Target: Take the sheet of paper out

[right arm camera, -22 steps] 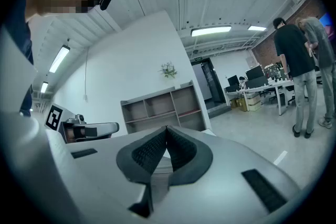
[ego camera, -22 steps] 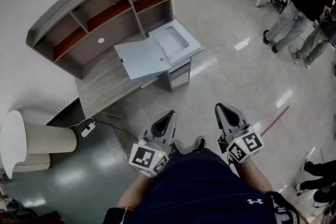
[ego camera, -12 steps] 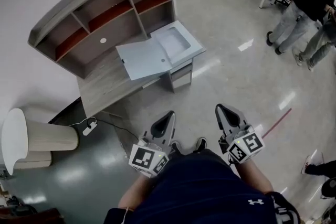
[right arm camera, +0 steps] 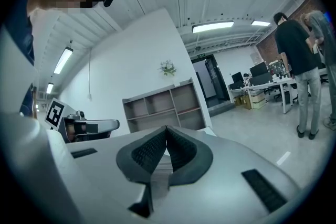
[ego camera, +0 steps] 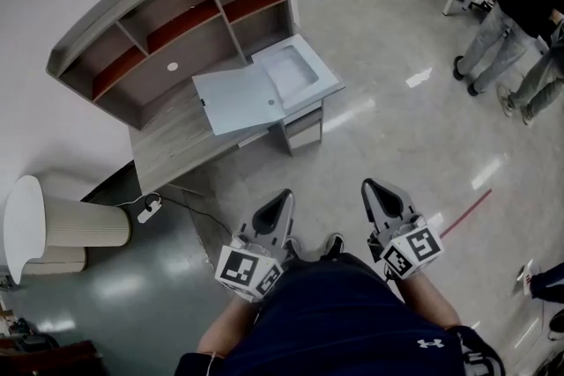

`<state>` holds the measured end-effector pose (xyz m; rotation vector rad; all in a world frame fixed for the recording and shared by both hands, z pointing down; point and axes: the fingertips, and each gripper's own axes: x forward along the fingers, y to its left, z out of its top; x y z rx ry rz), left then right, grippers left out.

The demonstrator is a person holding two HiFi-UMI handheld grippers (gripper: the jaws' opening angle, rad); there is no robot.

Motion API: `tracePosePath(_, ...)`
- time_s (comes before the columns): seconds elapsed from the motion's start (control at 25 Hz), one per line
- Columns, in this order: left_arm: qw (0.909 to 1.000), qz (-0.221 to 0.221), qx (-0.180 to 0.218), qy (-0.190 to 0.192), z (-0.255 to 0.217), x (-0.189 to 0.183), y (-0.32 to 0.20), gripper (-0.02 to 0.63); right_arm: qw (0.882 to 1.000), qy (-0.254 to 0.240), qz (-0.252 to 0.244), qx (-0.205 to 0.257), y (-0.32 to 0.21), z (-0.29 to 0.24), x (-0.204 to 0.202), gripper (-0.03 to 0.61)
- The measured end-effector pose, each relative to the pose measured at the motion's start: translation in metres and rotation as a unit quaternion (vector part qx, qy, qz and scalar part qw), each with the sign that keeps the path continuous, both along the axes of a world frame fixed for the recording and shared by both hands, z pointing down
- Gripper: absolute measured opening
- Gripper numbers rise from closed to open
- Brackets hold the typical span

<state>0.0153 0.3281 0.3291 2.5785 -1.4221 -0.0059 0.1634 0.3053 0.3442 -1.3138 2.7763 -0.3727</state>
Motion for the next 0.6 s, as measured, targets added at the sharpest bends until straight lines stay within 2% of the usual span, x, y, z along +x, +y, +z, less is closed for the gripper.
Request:
tracePosePath(0.24,0.9996,-0.025,-0.012,0.000,0.008,0.011,-0.006,0.014,1.000,0.010,-0.015,-0.010,-0.020,0.010,0.014,0.012)
tracePosePath(0.6,0.9977,-0.055,-0.040,0.000,0.020,0.004,-0.019,0.014,0.999,0.017,-0.021,-0.047,-0.037,0.033,0.017,0.012)
